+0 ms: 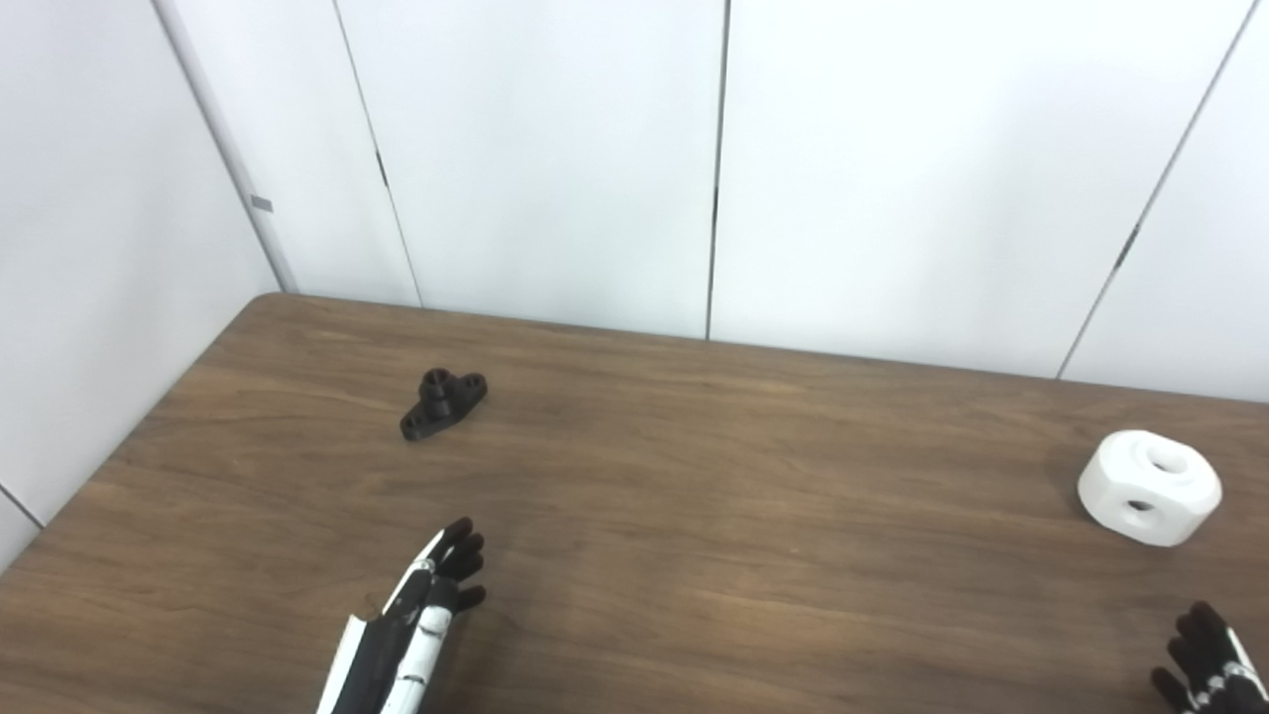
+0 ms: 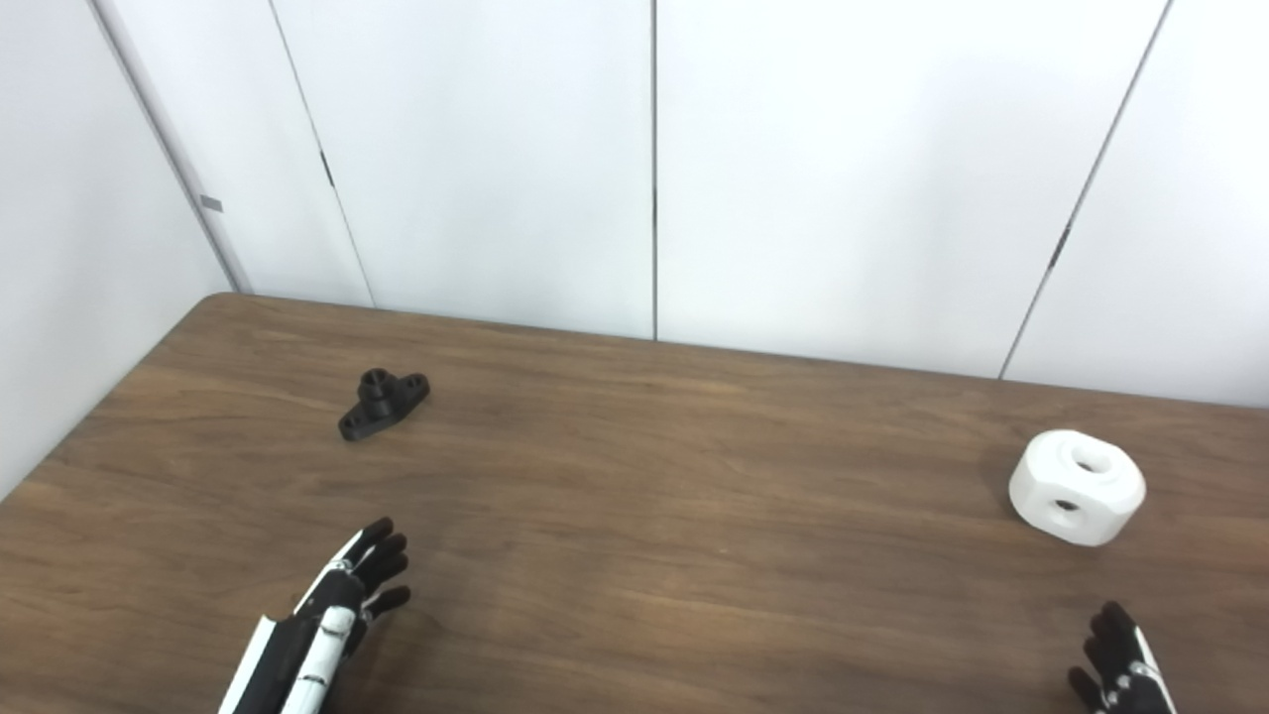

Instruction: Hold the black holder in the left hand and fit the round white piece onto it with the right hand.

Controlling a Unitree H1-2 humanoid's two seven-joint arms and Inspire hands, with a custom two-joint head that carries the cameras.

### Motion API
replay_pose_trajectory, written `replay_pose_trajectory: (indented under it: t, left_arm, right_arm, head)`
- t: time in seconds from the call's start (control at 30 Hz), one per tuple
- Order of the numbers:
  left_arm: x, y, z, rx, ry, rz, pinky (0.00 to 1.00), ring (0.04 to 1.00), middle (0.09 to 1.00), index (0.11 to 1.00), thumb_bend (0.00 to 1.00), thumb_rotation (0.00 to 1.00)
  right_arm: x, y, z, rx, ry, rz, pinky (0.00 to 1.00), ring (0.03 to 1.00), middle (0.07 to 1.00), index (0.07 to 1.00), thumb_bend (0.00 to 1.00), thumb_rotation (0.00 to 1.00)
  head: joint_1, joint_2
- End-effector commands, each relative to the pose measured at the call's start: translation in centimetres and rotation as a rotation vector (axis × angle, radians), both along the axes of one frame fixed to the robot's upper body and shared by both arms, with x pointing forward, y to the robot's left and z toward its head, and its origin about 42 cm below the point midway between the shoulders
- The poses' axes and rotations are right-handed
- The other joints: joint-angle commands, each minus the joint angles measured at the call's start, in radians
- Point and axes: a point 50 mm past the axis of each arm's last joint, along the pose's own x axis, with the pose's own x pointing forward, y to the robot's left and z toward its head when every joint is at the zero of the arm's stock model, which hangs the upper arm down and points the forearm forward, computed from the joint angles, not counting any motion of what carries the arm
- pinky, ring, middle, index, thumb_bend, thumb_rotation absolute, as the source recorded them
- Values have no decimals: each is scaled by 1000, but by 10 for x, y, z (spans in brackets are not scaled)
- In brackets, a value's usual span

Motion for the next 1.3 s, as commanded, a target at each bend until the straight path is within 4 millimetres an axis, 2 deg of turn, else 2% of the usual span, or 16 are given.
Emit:
replay_pose_trajectory:
  t: [0.0, 0.13, 0.2, 0.33, 0.4, 0.47, 0.57, 0.67, 0.77, 0.83, 0.9, 1.07, 1.17, 1.27]
  left_arm:
    - [2, -13, 5, -30, -71, 29, 844, 907, 911, 926, 478, 839]
    - [3, -13, 4, -26, -61, 28, 852, 911, 908, 926, 482, 795]
    - [3, -13, 4, -12, -57, 28, 840, 904, 902, 925, 550, 738]
    - [3, -12, 4, 16, -60, 9, 833, 894, 903, 930, 598, 692]
    - [3, -13, 6, 32, -69, -3, 836, 891, 904, 926, 592, 616]
    - [3, -16, 12, 63, -72, -5, 823, 884, 902, 919, 578, 515]
    - [5, -16, 26, 167, -63, 15, 824, 879, 894, 908, 560, 423]
    - [14, -11, 42, 255, -85, 60, 820, 873, 883, 891, 619, 355]
    - [26, -6, 54, 336, -107, 100, 819, 858, 868, 876, 696, 322]
    - [34, -1, 61, 378, -114, 116, 831, 860, 867, 874, 712, 310]
    - [42, 3, 68, 460, -101, 141, 875, 885, 881, 889, 730, 351]
    - [57, 12, 84, 665, -67, 207, 878, 915, 918, 910, 730, 424]
    - [67, 22, 93, 730, -49, 255, 841, 917, 930, 907, 713, 359]
    - [78, 33, 99, 768, -40, 289, 830, 922, 930, 903, 715, 348]
  right_arm:
    - [2, -4, 8, -7, -40, 12, 1000, 1000, 1000, 1000, 619, 1000]
    - [3, -3, 5, -16, -34, 14, 1000, 1000, 1000, 1000, 628, 1000]
    - [3, -3, 5, -19, -32, 20, 1000, 1000, 1000, 1000, 607, 1000]
    - [2, -3, 7, -29, -28, 16, 1000, 1000, 1000, 1000, 583, 1000]
    - [1, -4, 8, -28, -29, 14, 1000, 1000, 1000, 1000, 581, 1000]
    - [1, -4, 7, -26, -30, 13, 1000, 1000, 1000, 1000, 582, 1000]
    - [0, -4, 6, -29, -27, 11, 1000, 1000, 1000, 1000, 581, 1000]
    - [0, -4, 3, -51, -21, 14, 1000, 1000, 1000, 1000, 578, 1000]
    - [-1, -3, 2, -39, -22, 22, 1000, 1000, 1000, 1000, 546, 1000]
    - [-1, -2, 2, -30, -24, 24, 1000, 1000, 1000, 1000, 532, 1000]
    - [-2, -1, 3, -31, -24, 21, 1000, 1000, 1000, 1000, 524, 1000]
    - [-3, 0, 3, -33, -17, 17, 1000, 1000, 1000, 1000, 527, 1000]
    - [-3, 0, 4, -31, -19, 17, 1000, 1000, 1000, 999, 513, 1000]
    - [-4, 0, 4, -47, -20, 14, 995, 1000, 1000, 999, 501, 1000]
  head:
    - [1, 1]
    - [-17, 5]
    - [-17, 9]
    - [-13, 10]
    - [-10, 12]
    - [-10, 13]
    - [-20, 14]
    - [-25, 14]
    - [-29, 19]
    - [-33, 27]
    - [-37, 30]
    - [-40, 23]
    - [-44, 24]
    - [-50, 27]
